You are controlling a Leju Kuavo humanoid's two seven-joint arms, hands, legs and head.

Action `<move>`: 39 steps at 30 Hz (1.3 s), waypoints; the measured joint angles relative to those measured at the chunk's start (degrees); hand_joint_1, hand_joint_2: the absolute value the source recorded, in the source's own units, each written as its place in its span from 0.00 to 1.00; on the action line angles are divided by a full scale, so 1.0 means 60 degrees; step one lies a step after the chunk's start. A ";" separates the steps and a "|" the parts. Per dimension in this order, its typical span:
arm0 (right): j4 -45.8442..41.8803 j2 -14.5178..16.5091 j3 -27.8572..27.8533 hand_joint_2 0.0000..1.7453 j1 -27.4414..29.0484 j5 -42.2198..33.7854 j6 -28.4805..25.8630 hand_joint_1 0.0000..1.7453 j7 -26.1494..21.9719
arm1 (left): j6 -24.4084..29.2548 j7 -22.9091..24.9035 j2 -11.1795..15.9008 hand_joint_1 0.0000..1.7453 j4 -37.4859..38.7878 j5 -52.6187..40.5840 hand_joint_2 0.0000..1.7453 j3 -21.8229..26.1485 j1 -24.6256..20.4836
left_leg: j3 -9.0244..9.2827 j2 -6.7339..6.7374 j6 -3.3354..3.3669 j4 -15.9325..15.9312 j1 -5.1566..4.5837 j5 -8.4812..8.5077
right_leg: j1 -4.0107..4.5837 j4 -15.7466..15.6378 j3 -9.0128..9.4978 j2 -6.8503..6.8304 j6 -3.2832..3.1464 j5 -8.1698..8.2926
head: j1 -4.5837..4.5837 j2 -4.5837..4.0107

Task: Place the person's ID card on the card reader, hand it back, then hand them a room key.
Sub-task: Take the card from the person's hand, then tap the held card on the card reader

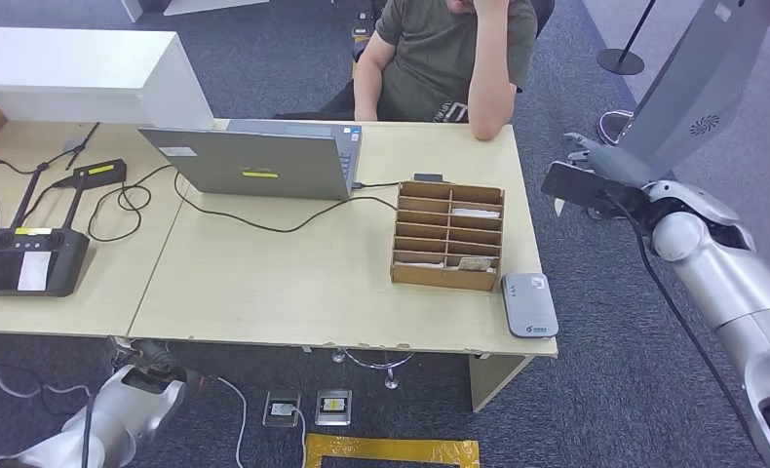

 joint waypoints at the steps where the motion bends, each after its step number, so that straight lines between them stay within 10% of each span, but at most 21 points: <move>1: -0.0069 -0.0006 0.0003 1.00 0.0078 -0.0058 -0.0051 1.00 0.0055 | 0.0005 -0.0021 0.0000 0.00 0.0000 0.0000 0.00 -0.0004 0.0000 | 0.0000 0.0000 0.0000 0.0000 0.0000 0.0000 | 0.0000 0.0000 0.0000 0.0000 0.0000 0.0000 | -0.0001 0.0000; 39: -0.2195 -0.0179 -0.0126 1.00 0.3404 -0.0403 -0.1590 1.00 0.1211 | -0.0123 -0.0069 0.0408 0.00 0.0022 0.0000 0.00 -0.0147 0.0000 | -0.0004 0.0014 -0.0001 -0.0002 0.0000 -0.0001 | 0.0000 -0.0002 -0.0005 0.0017 -0.0002 0.0001 | 0.0000 0.0000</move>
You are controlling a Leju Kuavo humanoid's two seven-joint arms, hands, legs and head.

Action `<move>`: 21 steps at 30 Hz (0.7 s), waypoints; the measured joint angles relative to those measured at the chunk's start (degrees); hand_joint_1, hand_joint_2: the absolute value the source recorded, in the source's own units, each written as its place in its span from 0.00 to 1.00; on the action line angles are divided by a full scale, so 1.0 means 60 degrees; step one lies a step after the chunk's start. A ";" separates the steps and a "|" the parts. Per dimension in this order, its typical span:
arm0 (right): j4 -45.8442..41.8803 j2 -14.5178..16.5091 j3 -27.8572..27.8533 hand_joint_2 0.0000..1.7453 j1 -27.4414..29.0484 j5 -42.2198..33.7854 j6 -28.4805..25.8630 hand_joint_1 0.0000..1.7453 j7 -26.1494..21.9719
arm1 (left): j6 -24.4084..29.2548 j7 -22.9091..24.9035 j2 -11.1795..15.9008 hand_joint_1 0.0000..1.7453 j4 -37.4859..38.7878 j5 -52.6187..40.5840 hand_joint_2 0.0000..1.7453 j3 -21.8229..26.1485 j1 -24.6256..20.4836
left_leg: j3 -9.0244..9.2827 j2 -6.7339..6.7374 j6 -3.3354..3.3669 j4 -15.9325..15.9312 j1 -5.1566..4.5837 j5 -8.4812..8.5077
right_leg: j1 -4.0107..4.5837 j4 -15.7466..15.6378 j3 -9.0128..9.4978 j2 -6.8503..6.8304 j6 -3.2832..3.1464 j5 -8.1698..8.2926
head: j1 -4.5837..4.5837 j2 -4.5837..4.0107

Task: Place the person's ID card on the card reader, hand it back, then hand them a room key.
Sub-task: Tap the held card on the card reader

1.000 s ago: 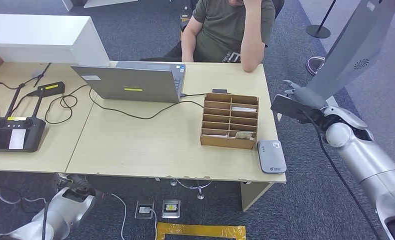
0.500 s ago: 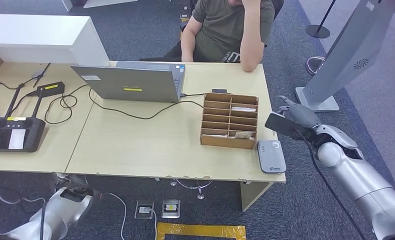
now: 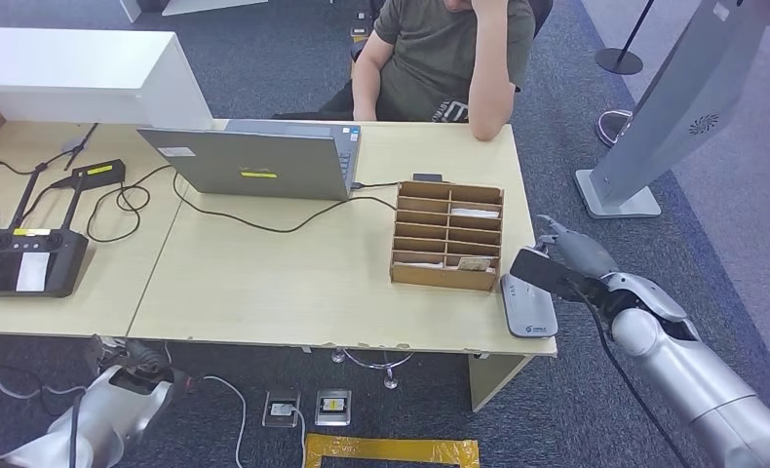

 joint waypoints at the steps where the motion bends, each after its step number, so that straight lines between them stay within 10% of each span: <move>1: -0.0057 0.0003 -0.0027 1.00 0.0080 0.0022 -0.0001 1.00 0.0023 | -0.0007 0.0000 0.0018 0.00 0.0000 0.0000 0.00 -0.0005 0.0000 | 0.0000 0.0001 0.0000 0.0000 0.0000 0.0000 | 0.0000 0.0000 0.0000 0.0001 0.0000 0.0000 | 0.0001 0.0000; 21: -0.0442 0.0265 -0.0520 1.00 0.0661 0.0721 0.0291 1.00 -0.0039 | -0.0200 0.0278 0.0277 0.00 0.0000 0.0000 0.00 -0.0102 0.0012 | -0.0003 0.0004 0.0000 -0.0002 0.0000 0.0000 | 0.0000 0.0001 0.0000 0.0001 0.0000 0.0000 | 0.0002 0.0000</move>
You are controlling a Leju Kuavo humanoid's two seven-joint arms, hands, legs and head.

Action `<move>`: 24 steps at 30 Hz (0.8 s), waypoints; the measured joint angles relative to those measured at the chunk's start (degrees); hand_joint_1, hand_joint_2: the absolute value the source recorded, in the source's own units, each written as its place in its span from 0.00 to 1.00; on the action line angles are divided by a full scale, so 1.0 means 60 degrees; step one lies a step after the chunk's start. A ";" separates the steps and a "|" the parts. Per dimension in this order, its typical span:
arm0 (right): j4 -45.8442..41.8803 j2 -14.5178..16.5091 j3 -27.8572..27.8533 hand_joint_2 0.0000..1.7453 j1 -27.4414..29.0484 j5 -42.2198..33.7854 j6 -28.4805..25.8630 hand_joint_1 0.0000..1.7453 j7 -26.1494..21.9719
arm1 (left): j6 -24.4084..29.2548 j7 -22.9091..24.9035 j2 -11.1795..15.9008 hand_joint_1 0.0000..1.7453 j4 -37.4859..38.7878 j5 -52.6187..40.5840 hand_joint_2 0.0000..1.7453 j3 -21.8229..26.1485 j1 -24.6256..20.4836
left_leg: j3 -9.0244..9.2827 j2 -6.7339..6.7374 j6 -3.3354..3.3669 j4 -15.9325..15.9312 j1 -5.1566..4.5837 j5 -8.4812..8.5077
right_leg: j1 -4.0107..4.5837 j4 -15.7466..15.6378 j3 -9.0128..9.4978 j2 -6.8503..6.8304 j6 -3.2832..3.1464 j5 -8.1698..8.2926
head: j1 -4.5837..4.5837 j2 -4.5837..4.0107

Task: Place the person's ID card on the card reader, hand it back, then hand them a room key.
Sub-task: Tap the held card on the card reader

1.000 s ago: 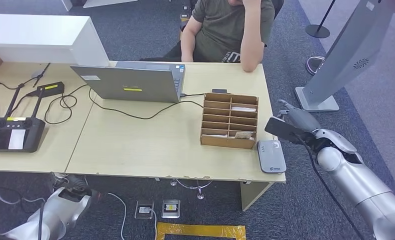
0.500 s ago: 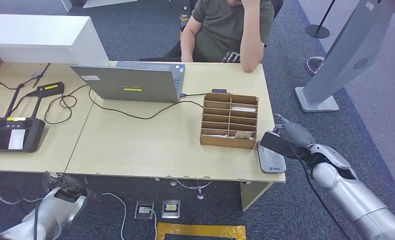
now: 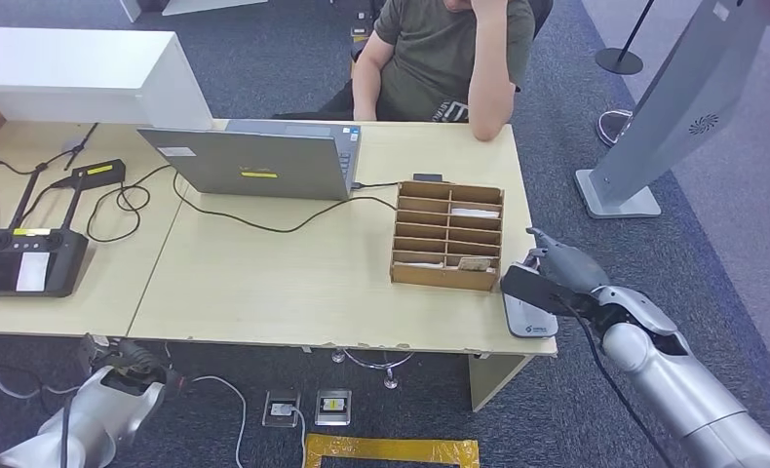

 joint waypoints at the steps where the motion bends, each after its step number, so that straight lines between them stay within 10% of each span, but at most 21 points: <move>1: -0.0002 0.0014 -0.0042 1.00 0.0032 0.0029 0.0014 1.00 -0.0003 | -0.0005 0.0000 0.0013 0.00 0.0000 0.0000 0.00 0.0000 0.0001 | 0.0000 0.0001 0.0000 0.0000 0.0000 0.0000 | 0.0000 0.0000 0.0000 0.0001 0.0000 0.0000 | -0.0001 0.0000; 24: -0.0388 0.0203 -0.0569 1.00 0.0857 0.0240 0.0104 1.00 0.0332 | -0.0048 -0.0088 0.0323 0.00 -0.0004 0.0000 0.00 -0.0007 0.0076 | 0.0001 0.0023 -0.0006 -0.0001 0.0000 -0.0006 | 0.0000 -0.0001 -0.0007 0.0027 0.0000 0.0000 | 0.0001 0.0000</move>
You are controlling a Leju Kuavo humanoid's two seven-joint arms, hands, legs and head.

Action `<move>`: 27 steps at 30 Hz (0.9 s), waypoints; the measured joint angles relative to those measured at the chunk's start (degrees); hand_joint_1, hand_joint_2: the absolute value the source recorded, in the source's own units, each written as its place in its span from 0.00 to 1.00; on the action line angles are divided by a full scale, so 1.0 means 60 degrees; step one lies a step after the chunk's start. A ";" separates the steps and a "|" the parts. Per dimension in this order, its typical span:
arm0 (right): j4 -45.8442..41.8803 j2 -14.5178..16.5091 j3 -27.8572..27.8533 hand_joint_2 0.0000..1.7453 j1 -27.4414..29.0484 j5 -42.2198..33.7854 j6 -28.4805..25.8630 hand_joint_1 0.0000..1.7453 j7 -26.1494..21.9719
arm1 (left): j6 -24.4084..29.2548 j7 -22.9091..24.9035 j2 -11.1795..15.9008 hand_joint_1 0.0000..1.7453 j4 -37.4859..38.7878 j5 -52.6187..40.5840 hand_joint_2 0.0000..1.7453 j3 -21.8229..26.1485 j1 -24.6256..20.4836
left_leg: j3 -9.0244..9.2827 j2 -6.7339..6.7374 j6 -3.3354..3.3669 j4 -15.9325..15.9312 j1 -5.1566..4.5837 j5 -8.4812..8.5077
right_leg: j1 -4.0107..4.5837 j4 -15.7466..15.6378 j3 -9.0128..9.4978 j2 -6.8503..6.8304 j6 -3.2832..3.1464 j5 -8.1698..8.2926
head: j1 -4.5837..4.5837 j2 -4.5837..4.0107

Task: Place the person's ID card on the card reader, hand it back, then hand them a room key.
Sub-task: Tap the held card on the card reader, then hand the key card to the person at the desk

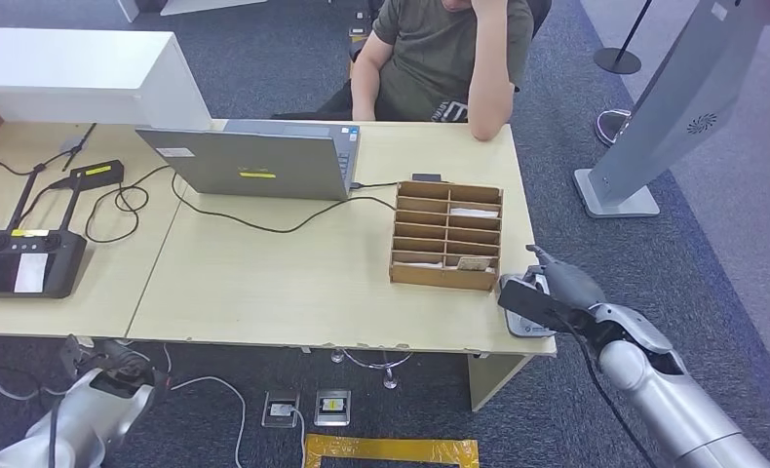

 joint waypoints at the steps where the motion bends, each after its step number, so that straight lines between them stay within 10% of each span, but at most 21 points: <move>1: -0.0050 0.0000 -0.0012 1.00 0.0059 -0.0017 -0.0021 1.00 0.0033 | -0.0006 0.0000 0.0021 0.00 0.0000 -0.0001 0.00 0.0000 0.0005 | 0.0000 0.0001 -0.0001 0.0000 0.0000 0.0000 | 0.0000 0.0000 0.0000 0.0001 0.0000 0.0000 | 0.0001 0.0000; 23: -0.1015 -0.0048 -0.0382 1.00 0.0278 0.0028 -0.0046 1.00 0.0516 | -0.0088 -0.0174 0.0389 0.00 0.0000 -0.0023 0.00 0.0041 0.0125 | -0.0001 0.0016 -0.0003 0.0000 -0.0002 -0.0002 | -0.0003 0.0002 -0.0001 0.0018 -0.0002 0.0002 | -0.0001 0.0000; 27: -0.1680 -0.0323 -0.0887 1.00 0.0067 0.0213 -0.0126 1.00 0.1345 | -0.0378 -0.1468 0.0401 0.00 0.0013 -0.0033 0.00 0.0044 0.1078 | 0.0050 0.0056 -0.0001 -0.0004 -0.0016 -0.0037 | -0.0015 -0.0008 0.0035 0.0051 -0.0002 -0.0013 | -0.0006 0.0000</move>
